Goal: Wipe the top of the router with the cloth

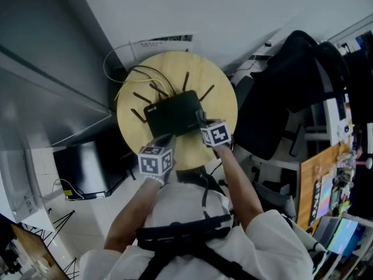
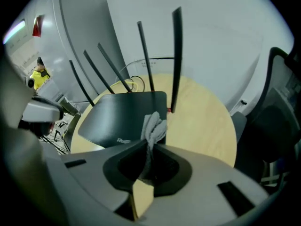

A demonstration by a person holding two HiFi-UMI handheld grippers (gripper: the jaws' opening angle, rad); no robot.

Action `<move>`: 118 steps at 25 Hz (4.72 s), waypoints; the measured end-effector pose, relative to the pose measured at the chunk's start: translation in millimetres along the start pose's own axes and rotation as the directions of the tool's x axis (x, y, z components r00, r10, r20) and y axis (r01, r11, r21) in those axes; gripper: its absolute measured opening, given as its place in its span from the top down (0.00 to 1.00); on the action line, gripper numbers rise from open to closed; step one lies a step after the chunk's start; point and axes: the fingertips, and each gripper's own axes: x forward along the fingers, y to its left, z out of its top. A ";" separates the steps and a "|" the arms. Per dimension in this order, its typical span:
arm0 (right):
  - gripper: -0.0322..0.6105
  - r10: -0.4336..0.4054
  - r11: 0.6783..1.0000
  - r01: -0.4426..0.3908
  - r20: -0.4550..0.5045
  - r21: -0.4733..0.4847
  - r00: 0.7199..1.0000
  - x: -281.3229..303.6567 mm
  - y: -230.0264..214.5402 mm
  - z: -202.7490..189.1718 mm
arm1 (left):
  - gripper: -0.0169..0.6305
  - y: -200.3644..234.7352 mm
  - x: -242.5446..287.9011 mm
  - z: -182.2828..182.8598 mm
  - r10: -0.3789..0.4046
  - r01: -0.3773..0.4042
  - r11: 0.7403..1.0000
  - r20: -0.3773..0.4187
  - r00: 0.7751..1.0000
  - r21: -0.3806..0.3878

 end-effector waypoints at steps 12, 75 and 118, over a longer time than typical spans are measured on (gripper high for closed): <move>0.89 0.088 0.979 -0.100 -0.074 -0.179 0.993 10.3 -67.4 9.4 | 0.98 -18.6 48.0 18.9 0.026 -0.027 1.000 -0.029 0.999 -0.015; 0.89 0.269 0.956 -0.266 0.007 -0.120 0.963 26.1 147.7 -44.2 | 0.98 46.1 -68.3 -33.1 -0.002 0.004 1.000 -0.049 0.999 0.029; 0.89 -0.078 0.961 0.056 0.069 0.269 0.995 86.1 247.1 55.9 | 0.98 170.2 -180.7 -48.4 0.039 -0.038 0.998 0.029 0.999 -0.042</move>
